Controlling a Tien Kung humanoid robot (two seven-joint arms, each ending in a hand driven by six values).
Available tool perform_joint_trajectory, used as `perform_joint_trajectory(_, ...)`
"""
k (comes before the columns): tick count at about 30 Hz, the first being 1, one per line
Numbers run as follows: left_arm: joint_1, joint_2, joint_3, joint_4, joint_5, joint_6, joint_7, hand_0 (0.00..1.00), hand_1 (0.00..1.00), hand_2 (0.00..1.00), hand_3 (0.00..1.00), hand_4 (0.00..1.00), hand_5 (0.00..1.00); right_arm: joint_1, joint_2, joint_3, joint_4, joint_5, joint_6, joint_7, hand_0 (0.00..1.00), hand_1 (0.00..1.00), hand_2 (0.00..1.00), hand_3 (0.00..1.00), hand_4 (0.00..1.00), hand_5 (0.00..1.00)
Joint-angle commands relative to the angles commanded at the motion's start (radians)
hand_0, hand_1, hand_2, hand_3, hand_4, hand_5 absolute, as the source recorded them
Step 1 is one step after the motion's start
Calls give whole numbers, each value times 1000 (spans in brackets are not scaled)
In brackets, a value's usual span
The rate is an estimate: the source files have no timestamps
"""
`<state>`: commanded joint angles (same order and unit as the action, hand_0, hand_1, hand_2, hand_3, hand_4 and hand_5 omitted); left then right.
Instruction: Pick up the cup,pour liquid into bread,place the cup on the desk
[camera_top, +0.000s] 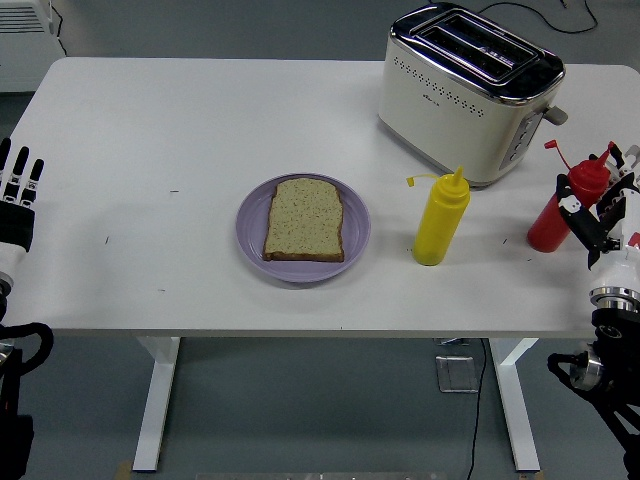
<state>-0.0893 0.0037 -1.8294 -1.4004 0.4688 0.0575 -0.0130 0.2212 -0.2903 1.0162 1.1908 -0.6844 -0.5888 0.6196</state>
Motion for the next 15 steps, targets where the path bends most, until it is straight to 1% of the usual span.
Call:
perform_joint_trajectory(1,0,0,0,0,0,-1,0,788,736,734,693,546,998,-21,-4,16,22,-10,5,-4,882,827,926,993,753,200)
perform_joint_trajectory(2,0,0,1,0,1,-1,0,788,736,733,693,546,998,-36,-6,23,35,-15,7,-6,907,853,961,998,755,209)
perform_joint_trajectory(4,0,1,0,0,1,-1,0,788,736,733,693,546,998,-76,-14,46,75,-34,16,-16,907,853,961,998,755,209)
perform_joint_trajectory(6,-1,1,1,0,1,-1,0,788,736,733,693,546,998,-129,-31,73,129,-75,27,-34,907,853,961,998,755,209)
perform_joint_trajectory(10,-1,1,3,-1,1,-1,0,787,736,733,693,545,998,-205,-49,115,203,-116,33,-48,925,867,973,998,764,217)
perform_joint_trajectory(12,-1,1,4,-1,1,-1,0,787,736,733,693,545,998,-223,-52,125,219,-121,34,-50,925,867,973,998,764,217)
perform_joint_trajectory(15,-3,2,6,-1,1,-1,0,787,736,734,694,545,998,-276,-54,178,273,-92,45,-41,931,868,968,998,781,228)
